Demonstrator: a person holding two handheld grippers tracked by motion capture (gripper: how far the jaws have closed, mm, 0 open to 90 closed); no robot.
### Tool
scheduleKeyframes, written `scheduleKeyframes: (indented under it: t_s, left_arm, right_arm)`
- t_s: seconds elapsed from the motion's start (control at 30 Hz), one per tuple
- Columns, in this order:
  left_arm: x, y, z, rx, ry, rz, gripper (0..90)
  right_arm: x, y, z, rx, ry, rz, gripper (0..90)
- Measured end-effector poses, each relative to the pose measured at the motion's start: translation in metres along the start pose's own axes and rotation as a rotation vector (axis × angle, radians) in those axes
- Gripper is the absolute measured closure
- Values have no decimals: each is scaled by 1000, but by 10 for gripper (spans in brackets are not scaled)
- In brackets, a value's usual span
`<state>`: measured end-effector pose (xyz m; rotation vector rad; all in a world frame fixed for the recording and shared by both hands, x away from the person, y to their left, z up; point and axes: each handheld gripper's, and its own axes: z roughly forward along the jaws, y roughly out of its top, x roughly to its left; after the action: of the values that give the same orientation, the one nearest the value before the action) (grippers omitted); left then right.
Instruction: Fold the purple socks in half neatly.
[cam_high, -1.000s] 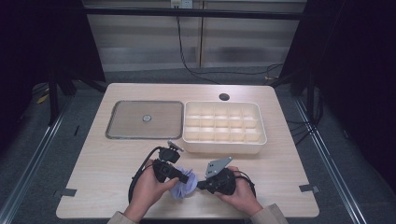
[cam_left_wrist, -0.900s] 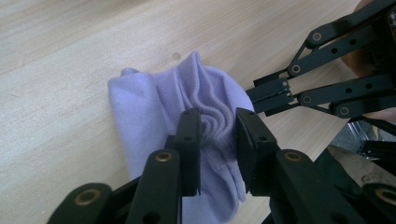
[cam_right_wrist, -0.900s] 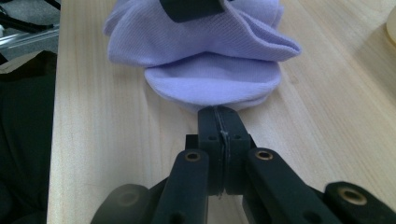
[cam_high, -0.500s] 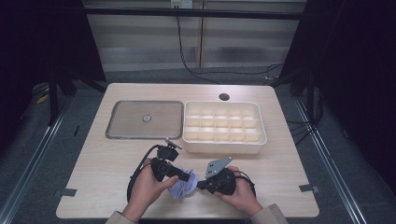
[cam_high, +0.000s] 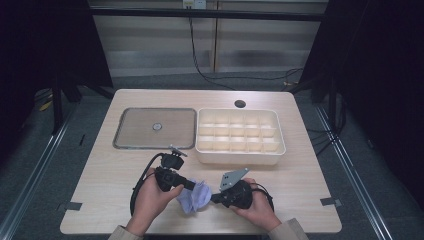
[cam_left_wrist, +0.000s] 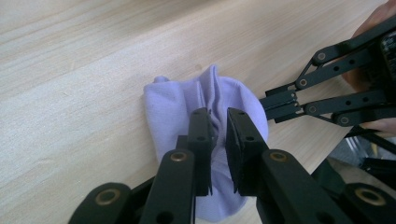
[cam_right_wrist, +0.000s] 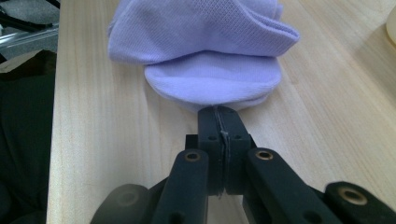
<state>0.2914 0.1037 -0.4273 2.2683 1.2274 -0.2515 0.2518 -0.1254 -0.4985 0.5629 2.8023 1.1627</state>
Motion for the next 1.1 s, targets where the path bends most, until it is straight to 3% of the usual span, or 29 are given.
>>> scheduleKeyframes:
  t_s: [0.17,0.33,0.4,0.63,0.83,1.1]
  left_arm:
    - [0,0,-2,-7,5,-8,793]
    - [-4,-3,11,71,8,26,832]
    - [-5,-4,19,79,13,19,831]
    - [-7,-8,34,107,37,45,697]
    - [-8,-14,42,103,49,70,624]
    - [-7,-12,33,79,25,68,571]
  right_arm:
    - [0,0,0,1,0,0,889]
    - [0,0,0,0,1,-2,889]
    - [0,0,0,1,3,-2,889]
    - [0,0,0,1,4,0,888]
    - [0,0,0,1,3,-4,888]
    - [0,0,0,1,3,-4,888]
